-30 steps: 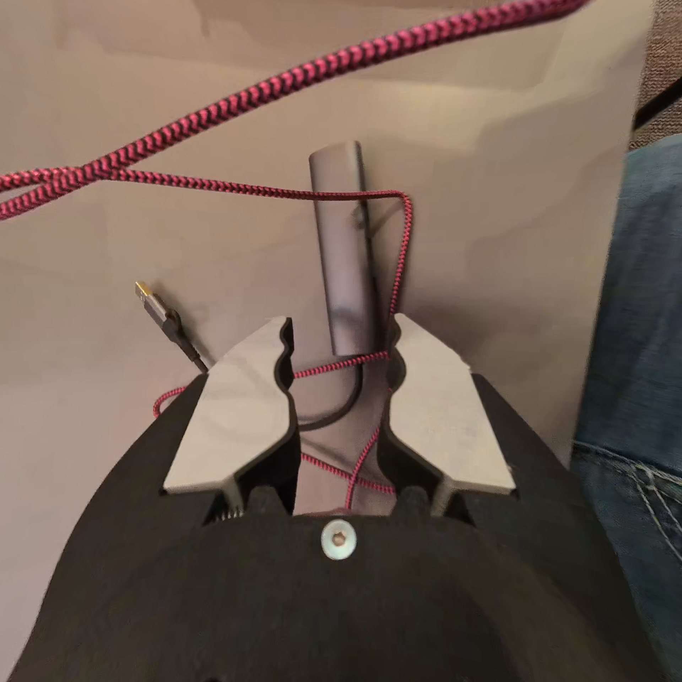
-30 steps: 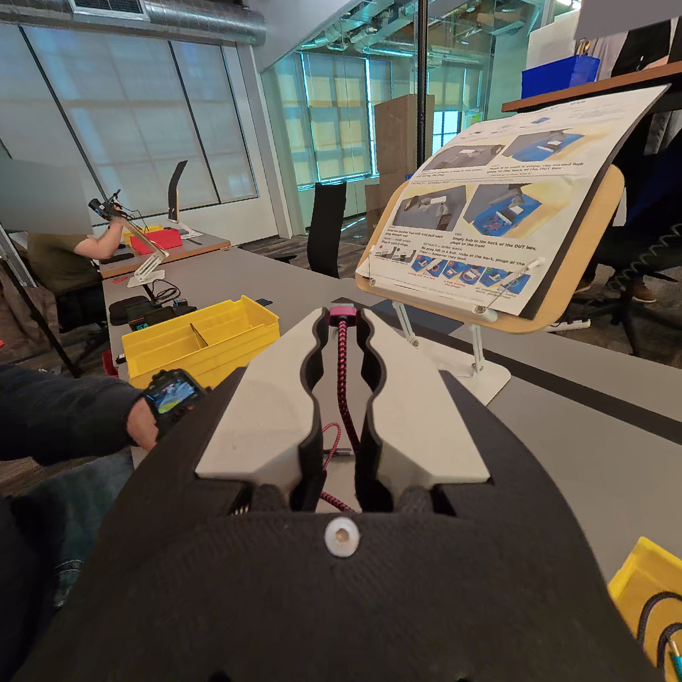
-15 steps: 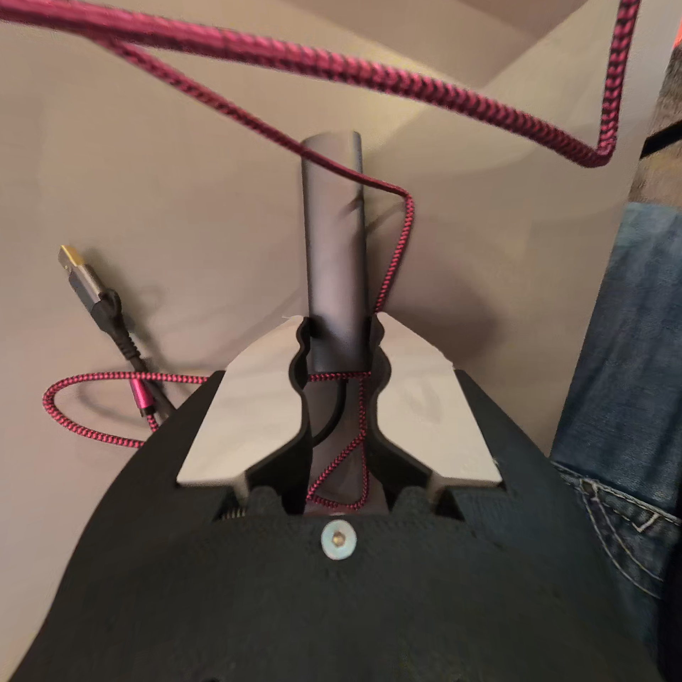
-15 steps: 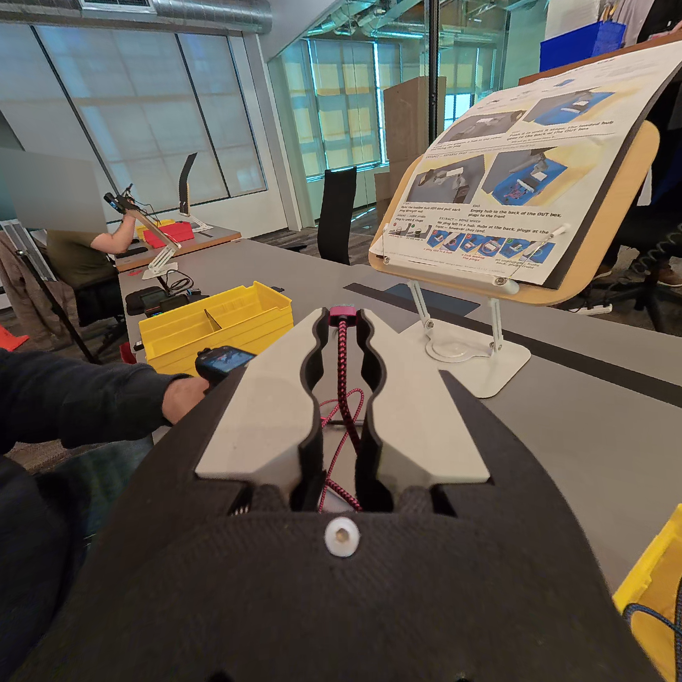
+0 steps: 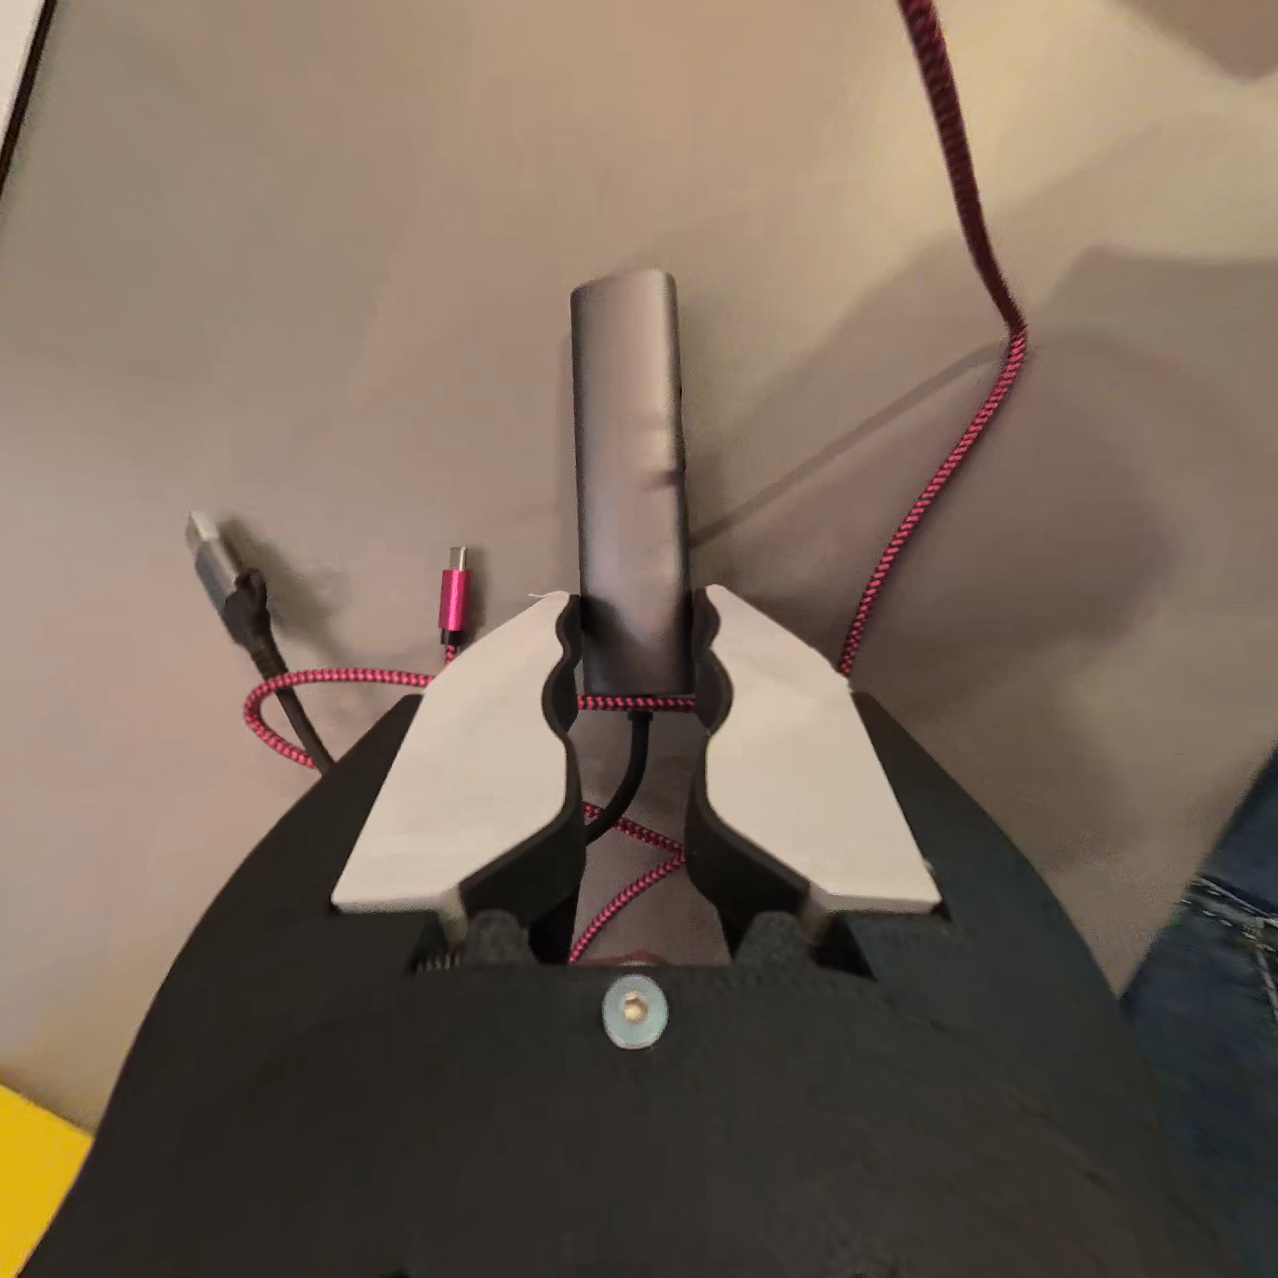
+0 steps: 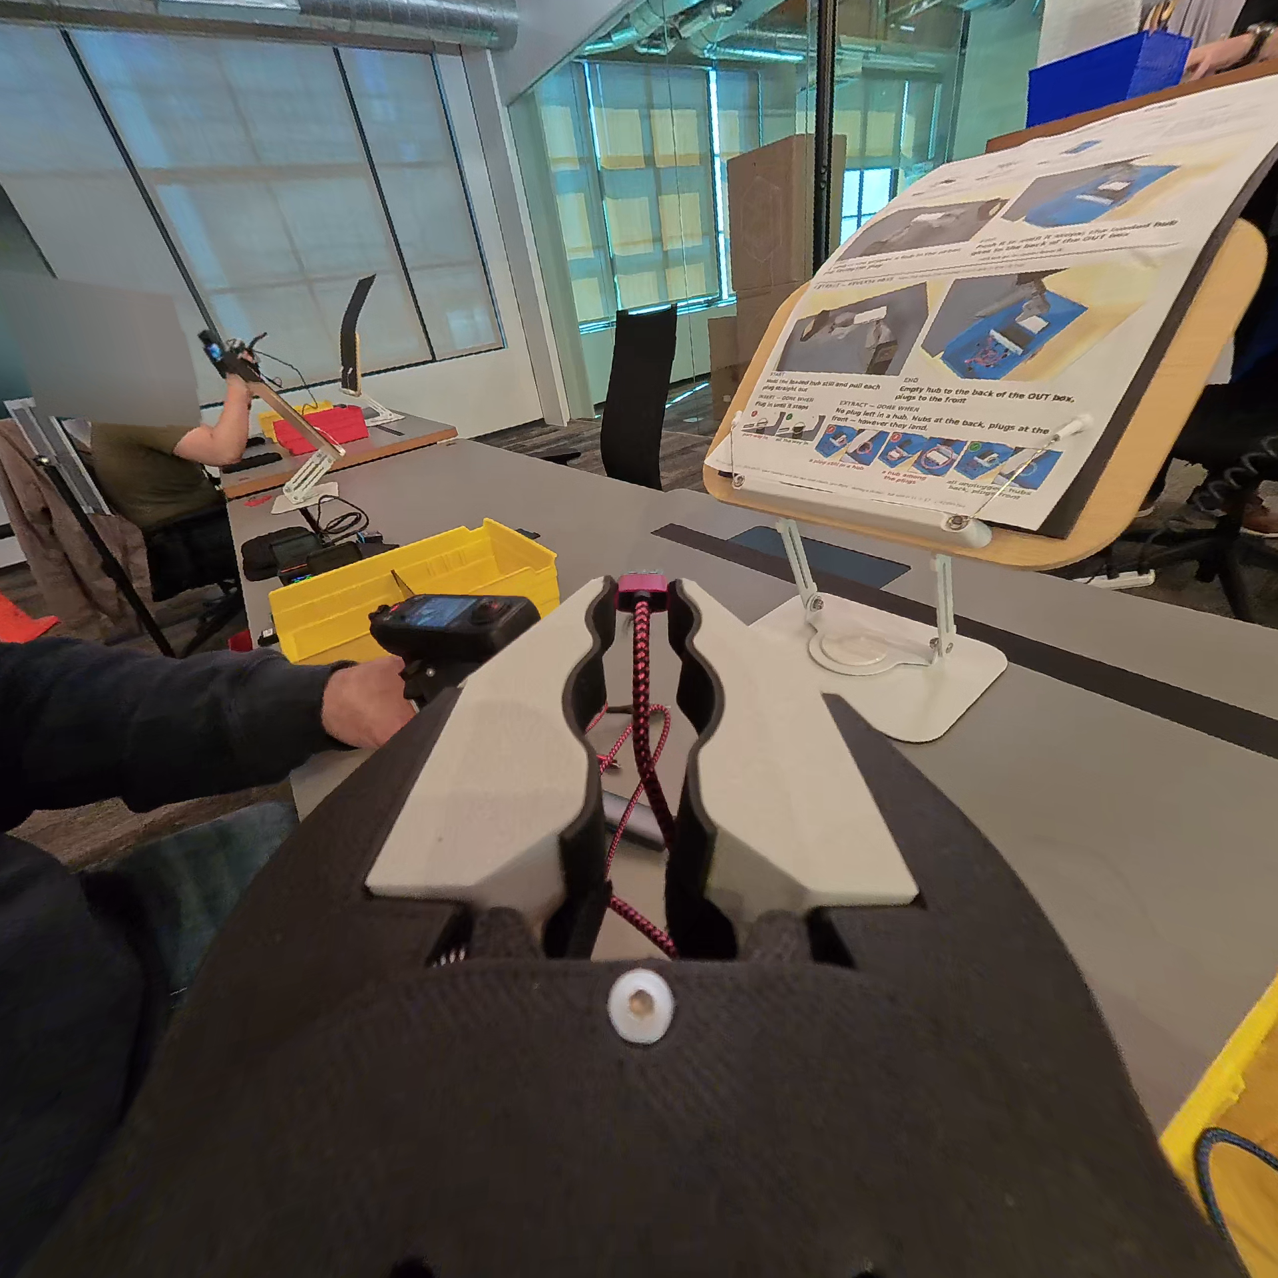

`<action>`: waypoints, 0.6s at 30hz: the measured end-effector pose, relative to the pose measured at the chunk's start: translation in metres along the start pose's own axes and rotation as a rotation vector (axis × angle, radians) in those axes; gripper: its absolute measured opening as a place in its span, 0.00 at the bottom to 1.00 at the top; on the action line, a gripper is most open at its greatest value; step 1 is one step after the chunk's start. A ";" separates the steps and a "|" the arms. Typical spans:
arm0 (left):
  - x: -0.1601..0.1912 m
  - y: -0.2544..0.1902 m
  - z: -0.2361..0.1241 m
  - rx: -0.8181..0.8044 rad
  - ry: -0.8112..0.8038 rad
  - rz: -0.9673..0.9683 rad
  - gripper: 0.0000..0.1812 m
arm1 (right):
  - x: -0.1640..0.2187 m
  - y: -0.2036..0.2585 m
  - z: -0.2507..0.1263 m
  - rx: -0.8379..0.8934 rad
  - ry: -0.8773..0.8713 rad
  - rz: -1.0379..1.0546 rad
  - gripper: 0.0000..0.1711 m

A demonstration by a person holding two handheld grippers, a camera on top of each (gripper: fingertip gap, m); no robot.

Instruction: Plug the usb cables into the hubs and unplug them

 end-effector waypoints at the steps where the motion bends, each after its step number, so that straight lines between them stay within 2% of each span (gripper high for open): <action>1: 0.002 -0.002 0.002 -0.010 0.008 0.014 0.16 | 0.002 0.001 0.002 -0.002 0.005 -0.001 0.08; 6: 0.008 -0.004 0.009 -0.019 0.020 0.035 0.20 | 0.009 0.009 0.008 -0.019 0.022 0.001 0.08; 9: 0.012 -0.004 0.009 0.047 0.034 0.010 0.25 | 0.012 0.011 0.009 -0.026 0.028 0.003 0.08; 11: 0.014 -0.005 0.009 0.070 0.029 0.011 0.23 | 0.013 0.012 0.010 -0.028 0.030 0.003 0.08; 12: 0.014 -0.007 0.009 0.074 0.024 0.029 0.17 | 0.014 0.012 0.011 -0.031 0.030 0.004 0.08; 18: 0.013 -0.004 0.009 0.051 0.024 0.009 0.17 | 0.017 0.017 0.014 -0.043 0.039 0.002 0.08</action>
Point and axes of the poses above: each gripper's, where its closed fingertips meet, z out along the fingers, x out of its underside, y = z × x across the jaws, the point moved 1 cm from there along -z, back along the fingers, and after that the axes turned 3 degrees about y, right-handed, at the moved point
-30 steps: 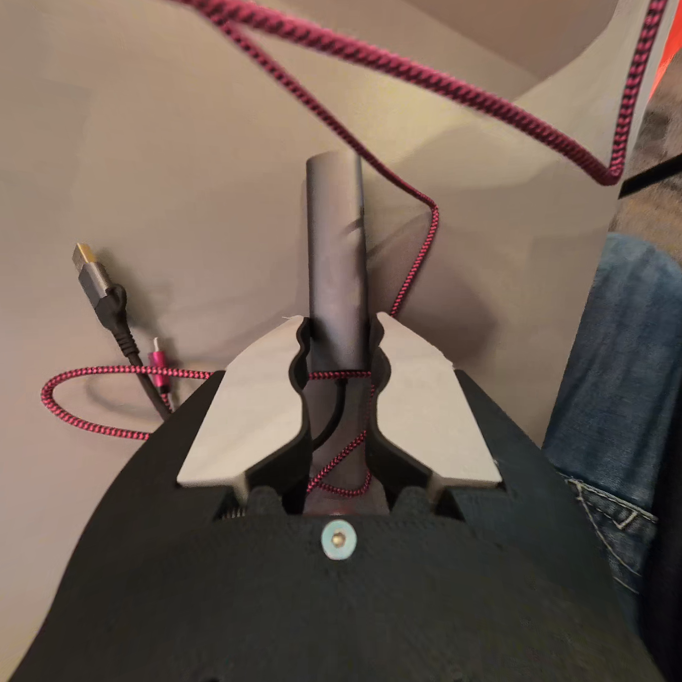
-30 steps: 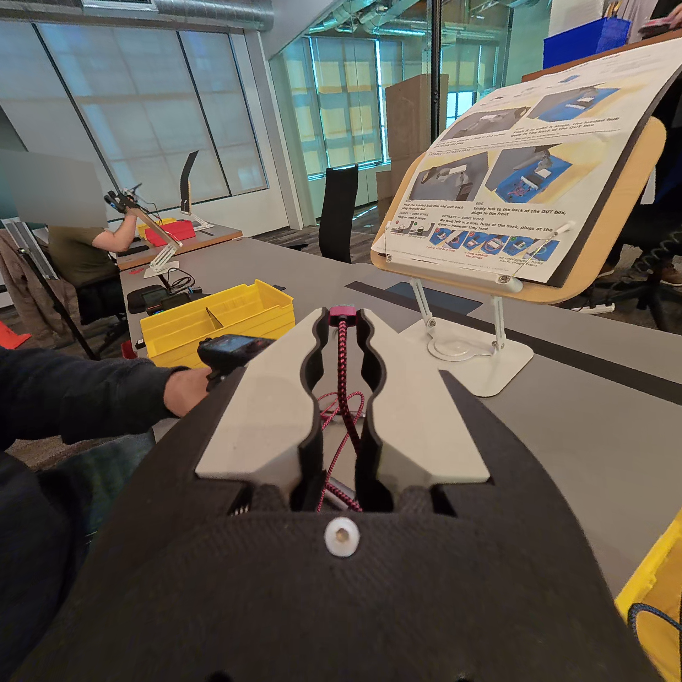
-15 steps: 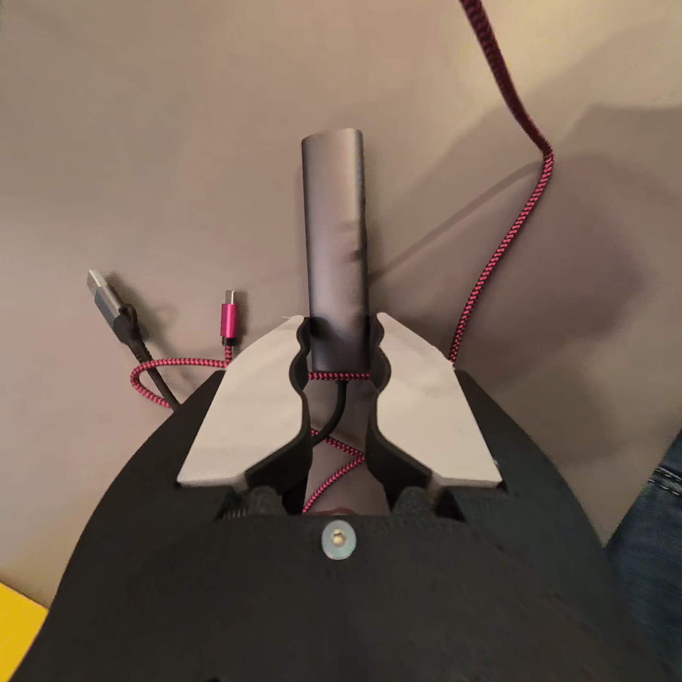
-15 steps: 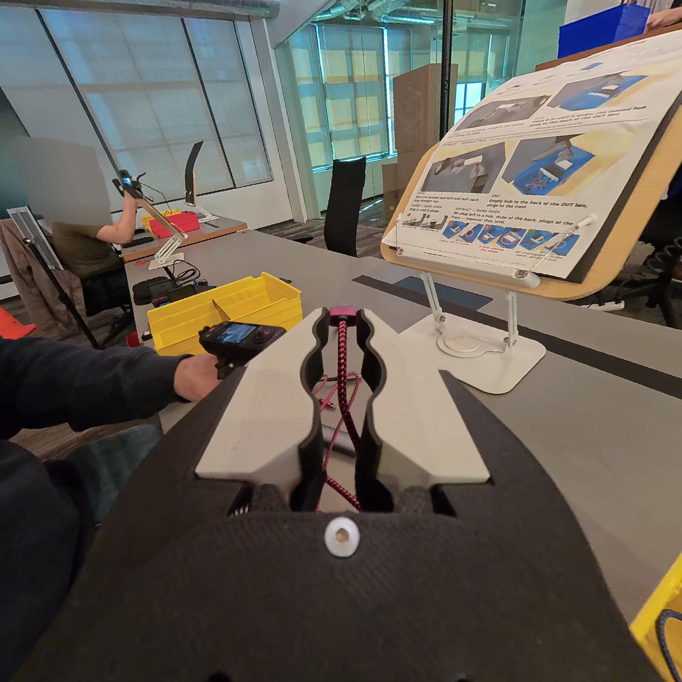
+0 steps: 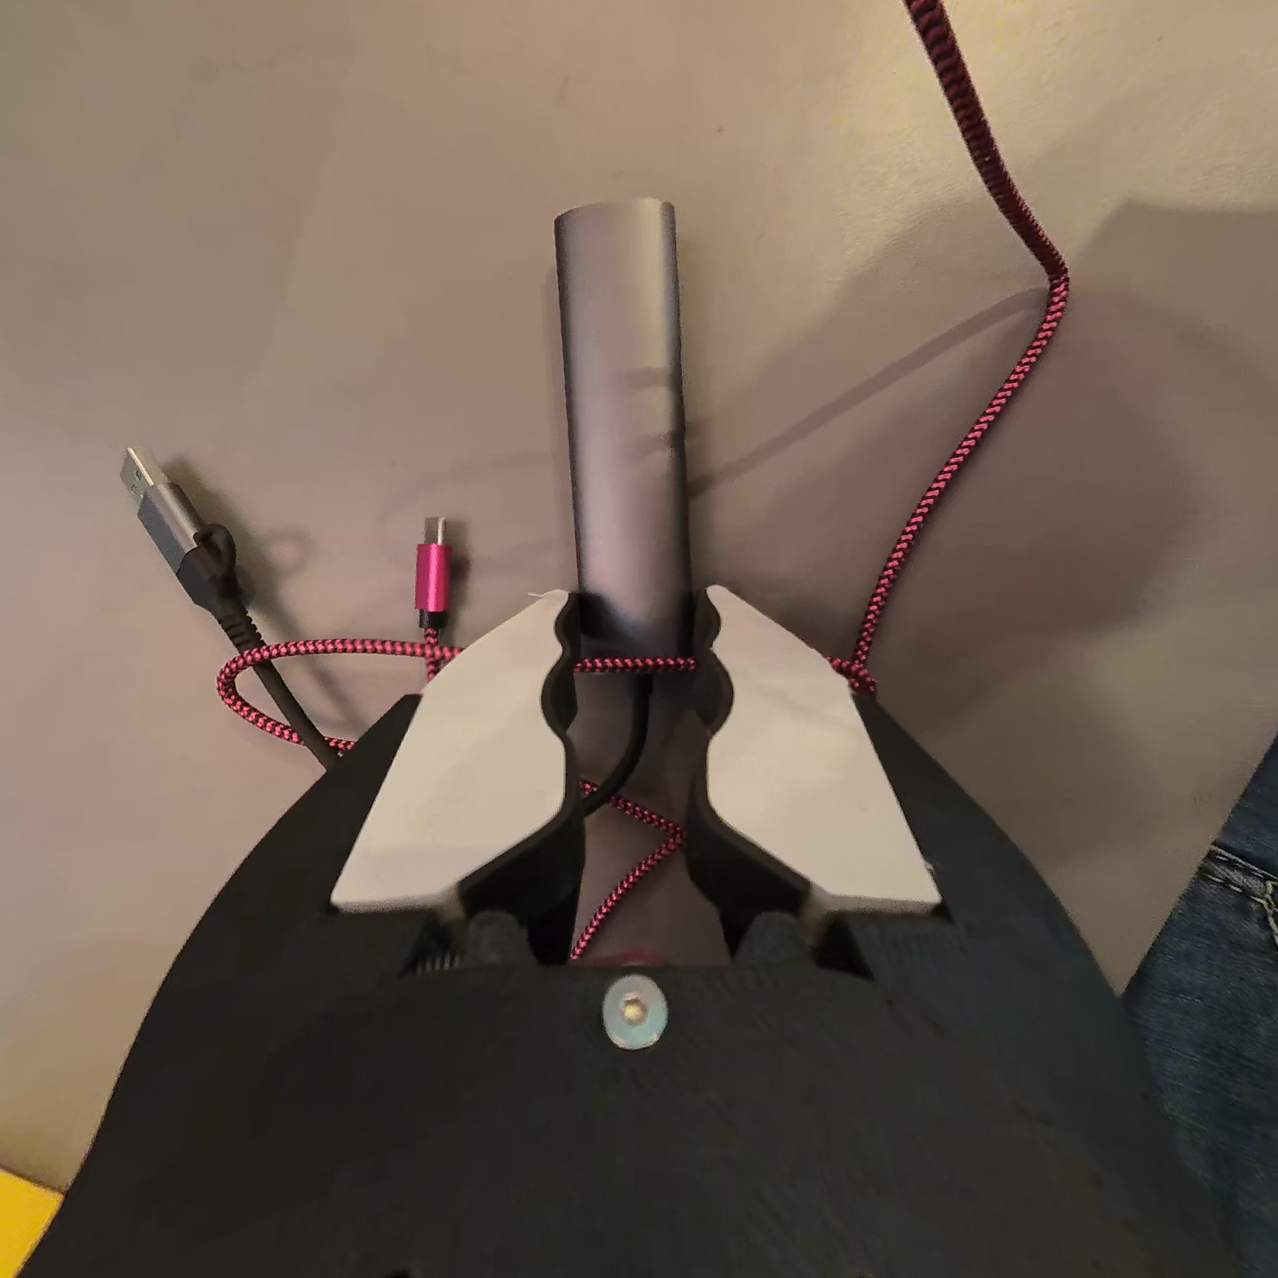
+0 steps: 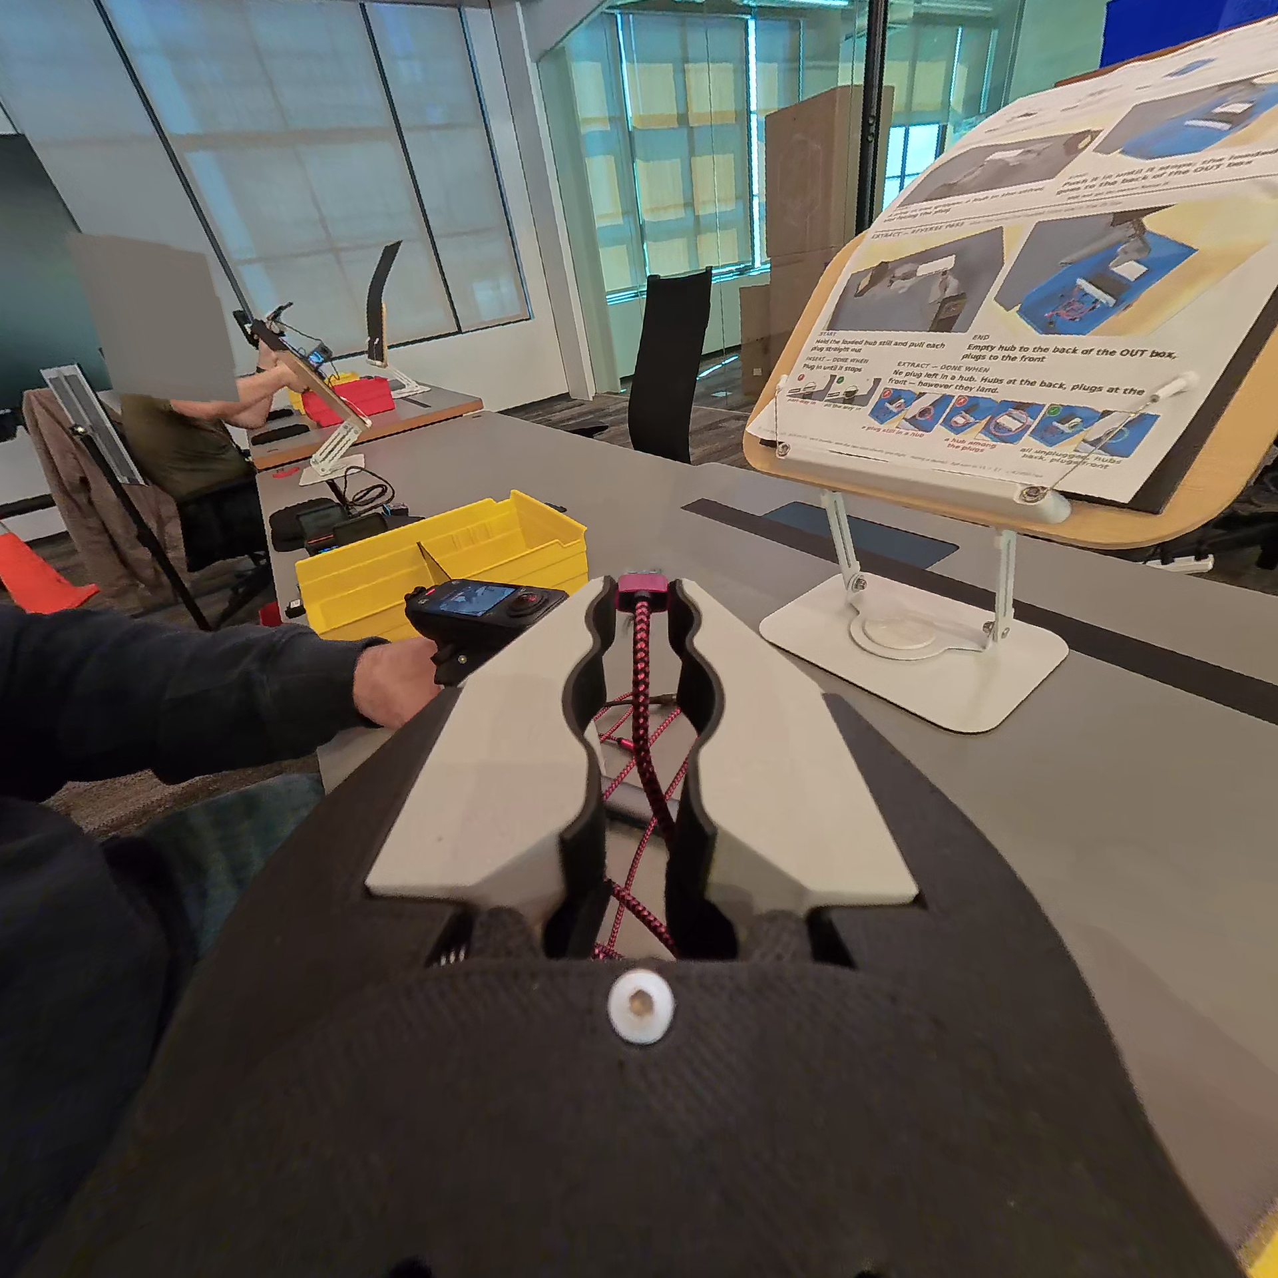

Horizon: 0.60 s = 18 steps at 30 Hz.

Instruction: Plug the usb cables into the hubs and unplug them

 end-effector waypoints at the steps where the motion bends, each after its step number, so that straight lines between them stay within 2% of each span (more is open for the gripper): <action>1: 0.000 0.002 0.000 -0.015 0.002 0.003 0.17 | 0.001 0.001 0.000 -0.001 0.002 0.000 0.08; 5: -0.004 0.007 -0.006 -0.053 -0.028 -0.001 0.17 | 0.004 0.002 0.001 -0.003 0.007 0.000 0.08; 18: -0.020 0.022 -0.041 -0.033 -0.160 -0.100 0.16 | 0.022 0.002 0.010 0.023 0.063 -0.030 0.08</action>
Point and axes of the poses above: each gripper's, where its closed fingertips meet, z out along the fingers, x out of its underside, y = z × x across the jaws, the point moved 1 cm from there along -z, back along the fingers, and after that the axes turned 3 degrees about y, right-handed, at the moved point
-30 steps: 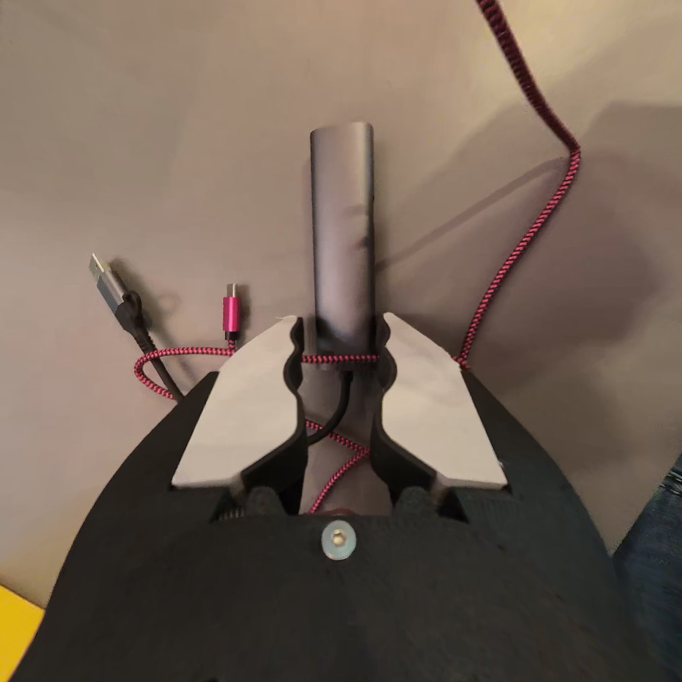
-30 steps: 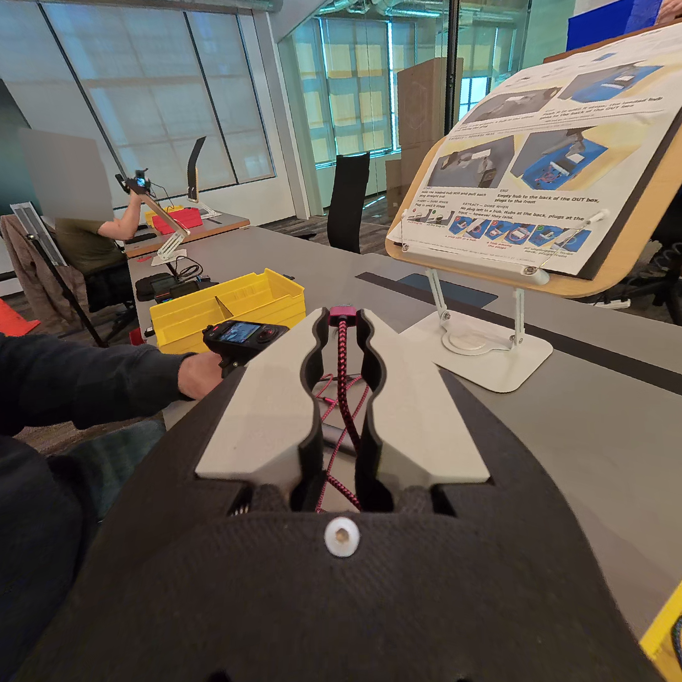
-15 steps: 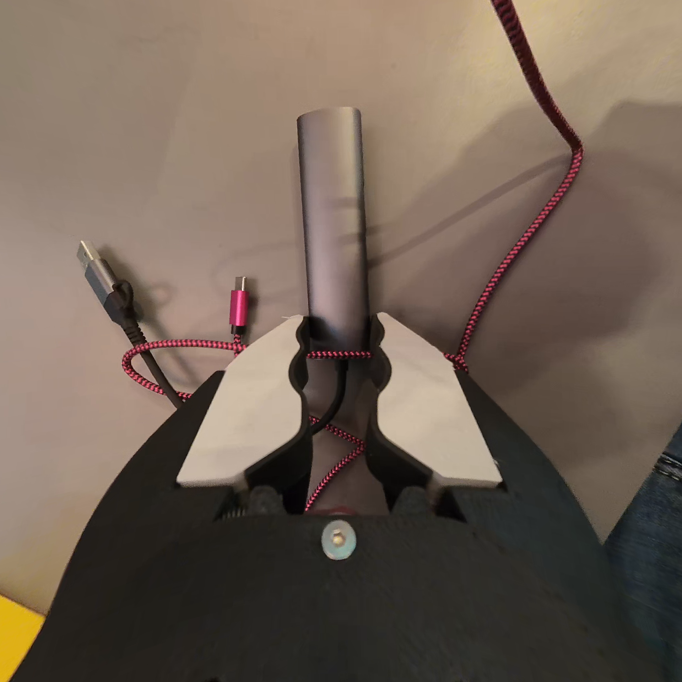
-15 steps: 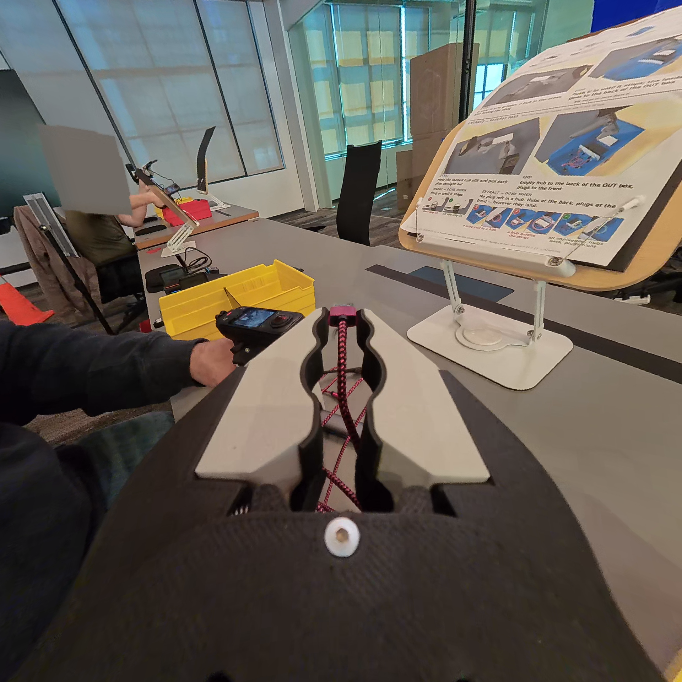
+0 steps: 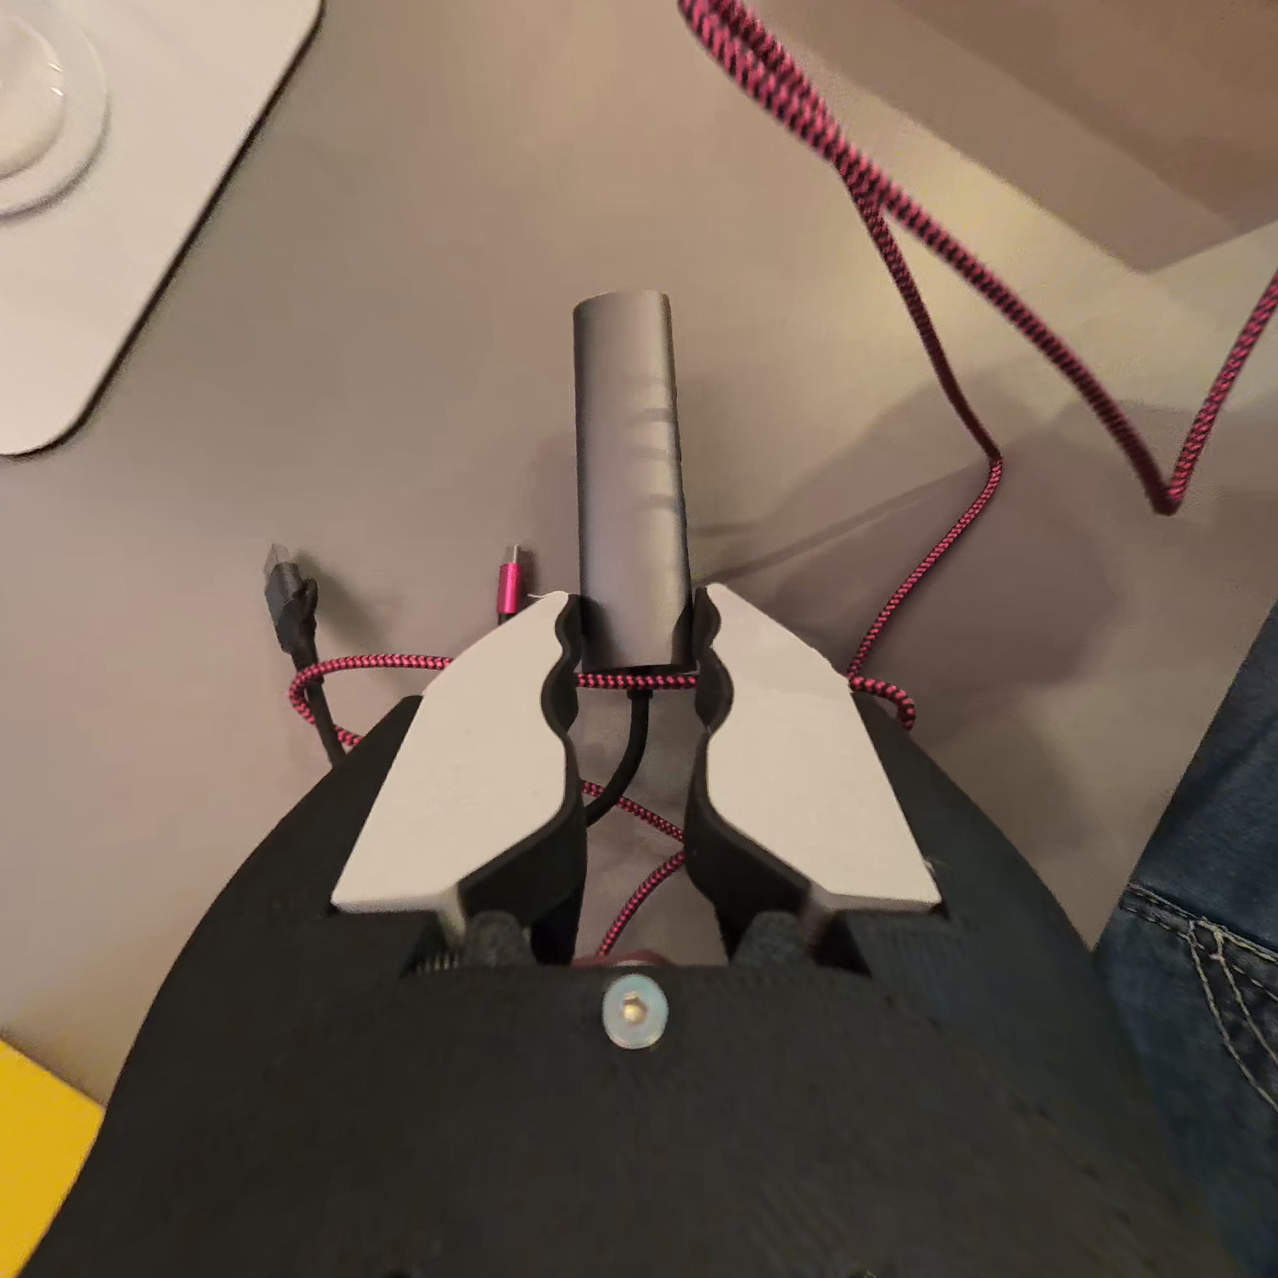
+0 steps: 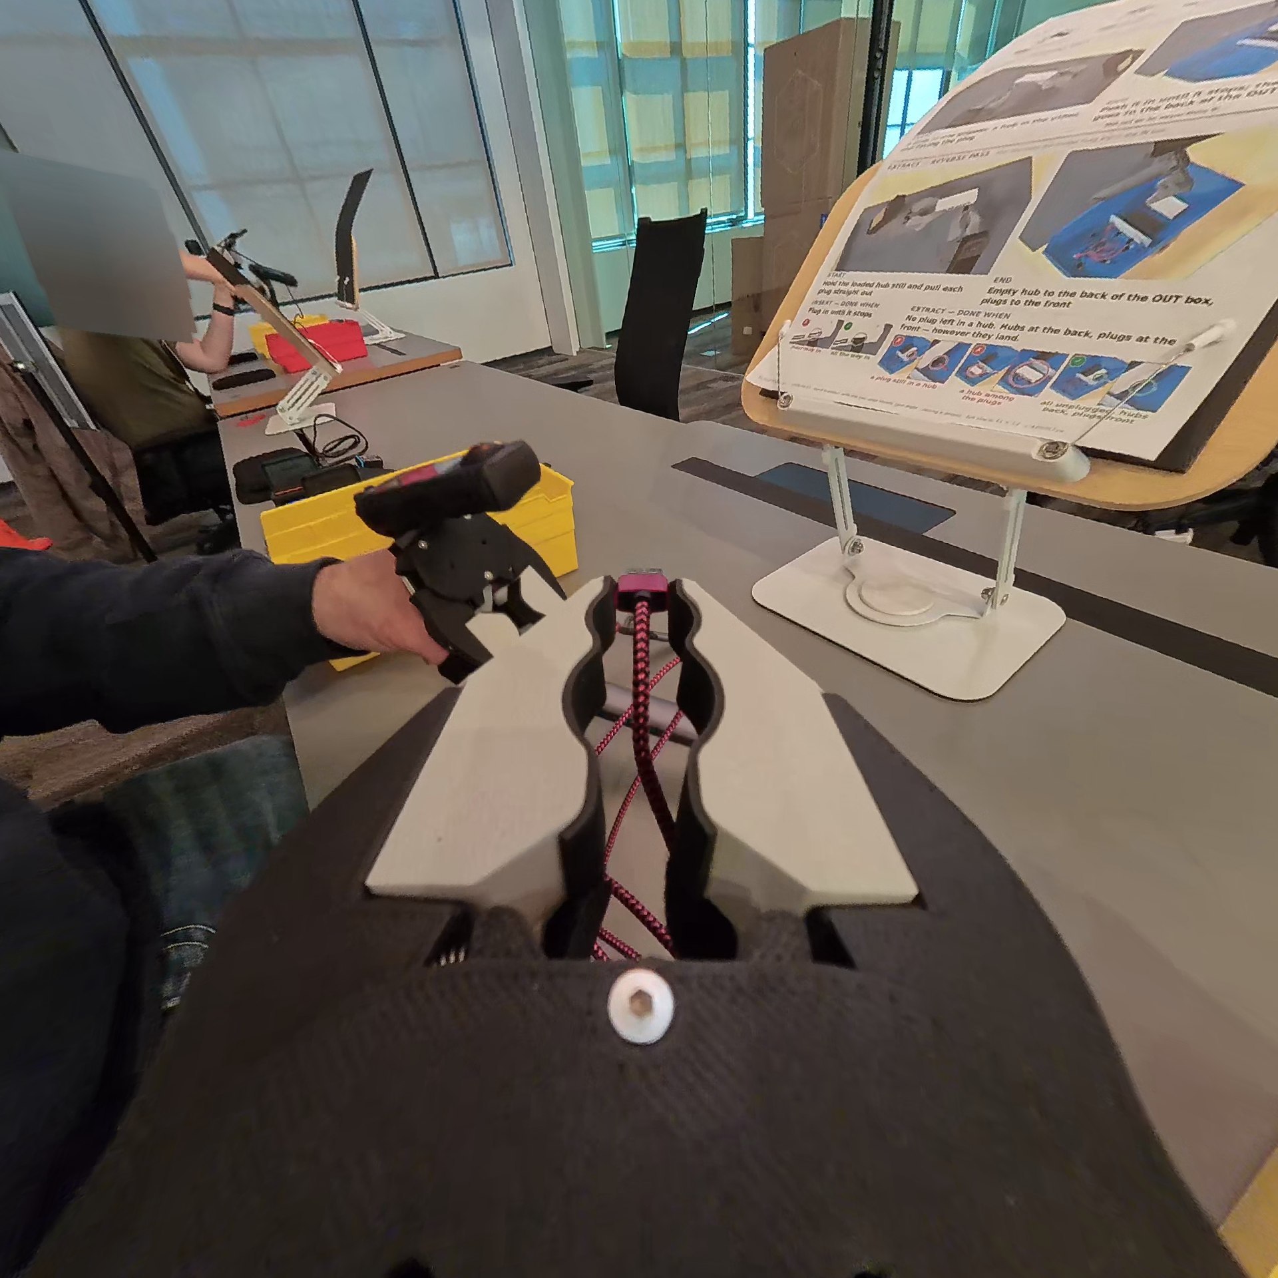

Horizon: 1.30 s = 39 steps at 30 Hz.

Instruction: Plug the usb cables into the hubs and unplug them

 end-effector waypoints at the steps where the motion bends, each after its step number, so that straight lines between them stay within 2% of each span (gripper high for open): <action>1: -0.002 0.001 -0.003 -0.003 -0.013 -0.008 0.16 | 0.002 0.000 0.002 0.002 0.003 -0.001 0.08; 14: -0.039 0.005 -0.046 -0.011 -0.213 -0.095 0.16 | 0.023 0.019 0.044 0.013 0.084 -0.090 0.08; 26: -0.065 -0.007 -0.067 0.018 -0.319 -0.132 0.16 | 0.039 0.028 0.084 0.024 0.096 -0.141 0.08; 39: -0.078 -0.019 -0.073 0.046 -0.371 -0.163 0.16 | 0.041 0.014 0.088 0.081 0.089 -0.145 0.07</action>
Point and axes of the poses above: each gripper's, where its closed fingertips meet, z out along the fingers, x out of its underside, y = z × x across the jaws, the point moved 1 cm from there along -z, back along the fingers, and after that the axes turned 3 degrees about y, right-handed, at the moved point
